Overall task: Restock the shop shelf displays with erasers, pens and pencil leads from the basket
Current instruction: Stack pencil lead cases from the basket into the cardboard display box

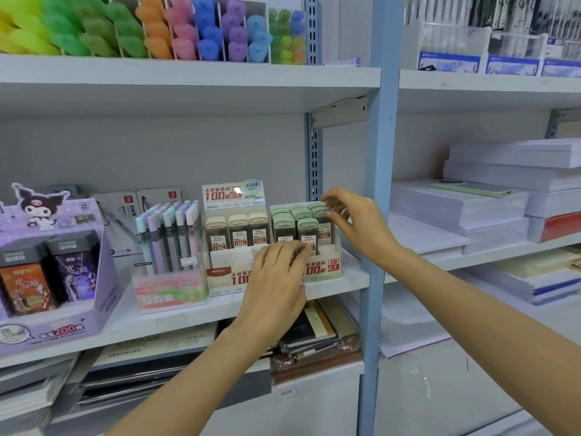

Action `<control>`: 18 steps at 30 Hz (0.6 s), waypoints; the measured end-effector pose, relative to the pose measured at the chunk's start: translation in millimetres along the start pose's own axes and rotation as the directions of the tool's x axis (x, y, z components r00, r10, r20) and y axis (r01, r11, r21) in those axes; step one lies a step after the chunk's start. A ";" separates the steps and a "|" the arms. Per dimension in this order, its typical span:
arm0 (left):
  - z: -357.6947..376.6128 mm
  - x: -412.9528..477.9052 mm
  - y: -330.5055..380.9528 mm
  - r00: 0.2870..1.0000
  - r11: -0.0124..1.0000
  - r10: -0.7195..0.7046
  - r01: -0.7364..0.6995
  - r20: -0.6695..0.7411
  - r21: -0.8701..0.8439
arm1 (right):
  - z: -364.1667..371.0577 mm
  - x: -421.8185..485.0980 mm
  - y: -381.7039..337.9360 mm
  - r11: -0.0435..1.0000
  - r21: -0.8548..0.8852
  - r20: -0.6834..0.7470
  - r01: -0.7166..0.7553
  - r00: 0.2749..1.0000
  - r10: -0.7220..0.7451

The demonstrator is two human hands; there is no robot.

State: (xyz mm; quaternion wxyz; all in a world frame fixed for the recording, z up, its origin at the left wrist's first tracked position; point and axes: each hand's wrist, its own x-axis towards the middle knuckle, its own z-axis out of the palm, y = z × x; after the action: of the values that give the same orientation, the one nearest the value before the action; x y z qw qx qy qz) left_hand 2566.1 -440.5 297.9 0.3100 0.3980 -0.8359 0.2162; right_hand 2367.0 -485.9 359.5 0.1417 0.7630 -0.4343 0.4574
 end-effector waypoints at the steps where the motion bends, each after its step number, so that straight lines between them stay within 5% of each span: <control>1: 0.4 0.0 -0.3 1.000 1.000 -0.001 0.001 -0.002 -0.001 | 2.0 -2.9 1.4 1.000 -0.004 -0.005 -0.004 1.000 0.004; 8: -0.6 -4.7 -3.3 0.998 0.997 -0.021 0.017 -0.055 -0.072 | 13.1 -43.9 -5.9 0.995 0.007 0.033 -0.095 0.995 0.094; 13: -7.4 -26.2 -22.7 0.966 0.965 -0.247 0.253 -0.081 0.064 | 28.1 -81.3 -20.9 0.978 0.122 0.065 -0.170 0.985 0.163; 18: -8.9 -34.8 -34.2 0.970 0.965 -0.236 0.240 -0.057 0.101 | 32.0 -68.3 -21.4 0.955 0.154 0.047 -0.254 0.967 0.250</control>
State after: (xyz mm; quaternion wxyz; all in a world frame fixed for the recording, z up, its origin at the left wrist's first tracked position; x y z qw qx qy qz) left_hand 2613.6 -436.7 284.1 0.3303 0.5067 -0.7622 0.2307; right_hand 2388.4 -456.7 289.9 0.0151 0.7165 -0.4920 0.4943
